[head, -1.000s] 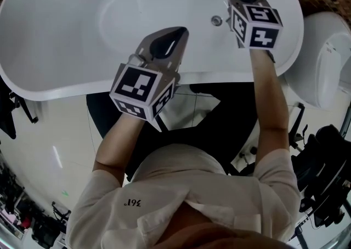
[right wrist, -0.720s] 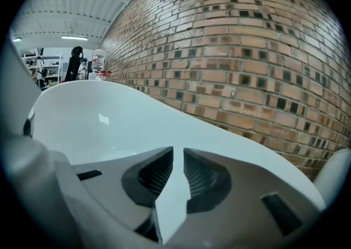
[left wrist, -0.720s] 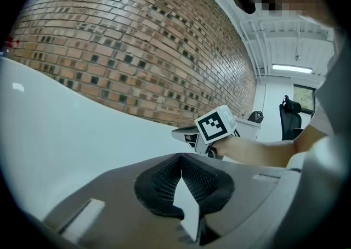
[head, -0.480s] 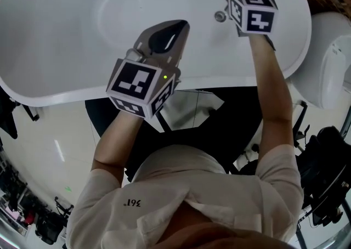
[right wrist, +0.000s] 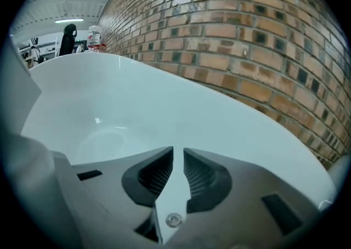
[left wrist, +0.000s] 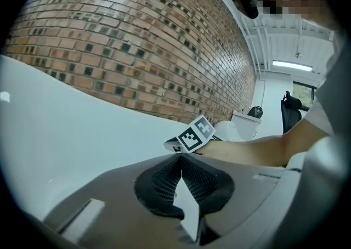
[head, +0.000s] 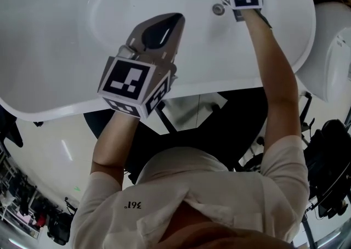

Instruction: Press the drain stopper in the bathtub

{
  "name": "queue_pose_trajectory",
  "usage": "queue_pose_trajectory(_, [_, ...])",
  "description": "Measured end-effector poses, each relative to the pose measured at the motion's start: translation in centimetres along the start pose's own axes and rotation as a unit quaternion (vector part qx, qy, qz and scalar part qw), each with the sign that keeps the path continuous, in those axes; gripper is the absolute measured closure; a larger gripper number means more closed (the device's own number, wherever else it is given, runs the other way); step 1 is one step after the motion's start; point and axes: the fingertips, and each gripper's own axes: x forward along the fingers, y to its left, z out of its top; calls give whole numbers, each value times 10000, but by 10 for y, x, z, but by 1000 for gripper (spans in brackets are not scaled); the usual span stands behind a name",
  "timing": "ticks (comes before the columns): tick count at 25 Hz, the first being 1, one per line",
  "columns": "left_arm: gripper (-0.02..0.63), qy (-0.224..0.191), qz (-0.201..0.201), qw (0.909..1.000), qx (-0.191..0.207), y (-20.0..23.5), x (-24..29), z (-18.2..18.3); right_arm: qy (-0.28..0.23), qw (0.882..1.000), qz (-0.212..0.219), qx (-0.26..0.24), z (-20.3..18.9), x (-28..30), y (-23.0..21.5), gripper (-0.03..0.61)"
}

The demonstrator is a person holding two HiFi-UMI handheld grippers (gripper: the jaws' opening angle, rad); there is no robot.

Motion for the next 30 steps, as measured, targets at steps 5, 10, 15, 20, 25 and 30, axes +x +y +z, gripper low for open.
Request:
queue_pose_trajectory(5, [607,144,-21,9999,-33,6,10,-11,200,9997,21,-112,-18,19,-1,525])
queue_pose_trajectory(10, [607,237,-84,9997,-10,11,20,-14,186,9996,185,-114,-25,40,6,525])
queue_pose_trajectory(15, [607,345,-107,9993,-3,14,31,-19,641,9976,222,-158,-64,69,-1,525])
queue_pose_trajectory(20, [607,515,-126,9985,-97,18,43,-31,1328,9909,192,-115,-125,106,-14,525])
queue_pose_trajectory(25, [607,649,-207,9976,-145,15,52,-43,1983,9796,315,107,-189,127,-18,525])
queue_pose_trajectory(30, [607,741,-248,9968,-182,17,57,-45,2687,9619,424,269,-241,141,-6,525])
